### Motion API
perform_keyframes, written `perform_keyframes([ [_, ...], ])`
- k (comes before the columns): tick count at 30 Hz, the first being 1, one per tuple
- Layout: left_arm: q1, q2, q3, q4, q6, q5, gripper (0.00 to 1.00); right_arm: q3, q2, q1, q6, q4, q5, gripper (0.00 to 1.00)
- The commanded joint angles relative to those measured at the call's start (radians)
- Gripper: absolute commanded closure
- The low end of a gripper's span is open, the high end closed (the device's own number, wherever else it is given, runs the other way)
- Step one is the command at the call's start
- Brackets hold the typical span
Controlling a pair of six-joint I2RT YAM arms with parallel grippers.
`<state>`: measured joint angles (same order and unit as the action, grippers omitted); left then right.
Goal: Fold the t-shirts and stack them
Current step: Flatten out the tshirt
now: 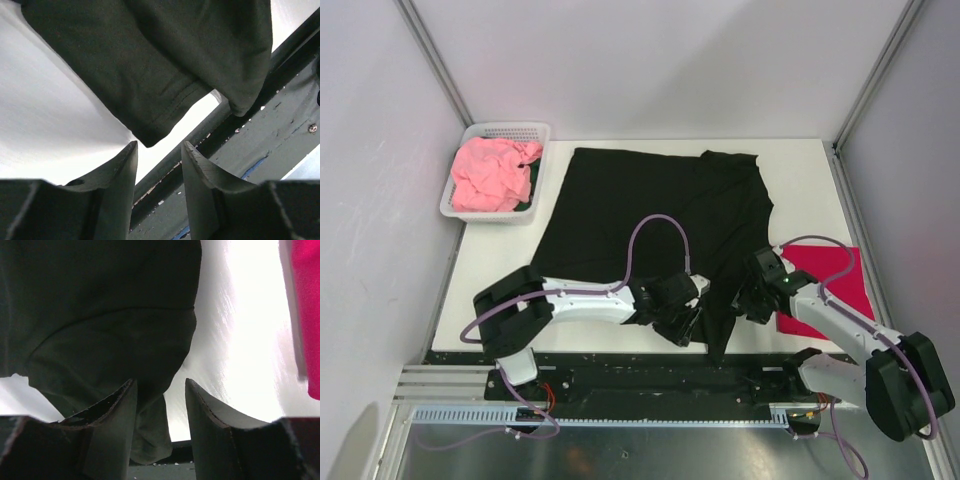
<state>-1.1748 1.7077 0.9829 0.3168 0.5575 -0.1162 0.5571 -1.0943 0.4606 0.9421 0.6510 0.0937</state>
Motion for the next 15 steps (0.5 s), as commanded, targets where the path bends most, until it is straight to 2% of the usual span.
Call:
perform_keyframes([
  [1,-0.006,0.015,0.043,-0.01,0.002,0.019,0.56,-0.006,-0.019,-0.01,-0.015,-0.054,0.04,0.53],
  [4,-0.009,0.003,0.041,-0.011,0.011,0.042,0.58,-0.012,-0.03,-0.013,-0.021,-0.058,0.048,0.58],
  [8,-0.008,0.003,0.042,-0.011,0.013,0.076,0.62,-0.021,-0.047,-0.022,-0.029,-0.061,0.054,0.72],
  [11,-0.008,0.017,0.047,-0.011,0.018,0.091,0.71,-0.024,-0.05,-0.034,-0.038,-0.058,0.058,0.77],
  [15,-0.008,0.021,0.047,-0.01,0.033,0.109,0.91,-0.025,-0.05,-0.056,-0.055,-0.054,0.061,0.81],
])
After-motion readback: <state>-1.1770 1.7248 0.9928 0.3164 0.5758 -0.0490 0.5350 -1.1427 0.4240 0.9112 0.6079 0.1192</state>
